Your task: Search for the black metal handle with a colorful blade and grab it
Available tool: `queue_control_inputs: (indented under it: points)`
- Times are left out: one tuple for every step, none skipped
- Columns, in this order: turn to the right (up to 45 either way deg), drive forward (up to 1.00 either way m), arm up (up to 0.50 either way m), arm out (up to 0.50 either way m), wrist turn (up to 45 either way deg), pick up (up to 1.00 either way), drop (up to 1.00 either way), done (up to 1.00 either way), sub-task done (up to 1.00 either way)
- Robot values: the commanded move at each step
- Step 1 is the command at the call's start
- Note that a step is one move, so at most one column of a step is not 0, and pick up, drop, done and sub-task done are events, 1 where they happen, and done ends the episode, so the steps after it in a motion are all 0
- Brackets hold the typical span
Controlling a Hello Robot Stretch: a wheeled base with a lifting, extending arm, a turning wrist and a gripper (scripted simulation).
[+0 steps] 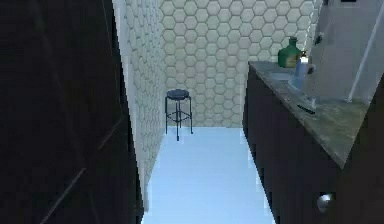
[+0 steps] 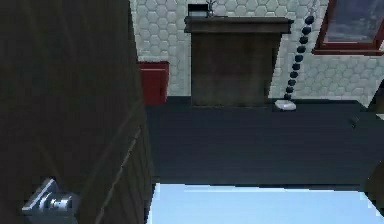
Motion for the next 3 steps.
queue_control_inputs:
  points:
    - [0.0,0.75,0.00,0.00,0.0,0.00,0.00,0.00,0.00]
    - [-24.0,0.00,0.00,0.00,0.0,0.00,0.00,0.00,0.00]
    - [-3.0,0.00,0.00,0.00,0.0,0.00,0.00,0.00,0.00]
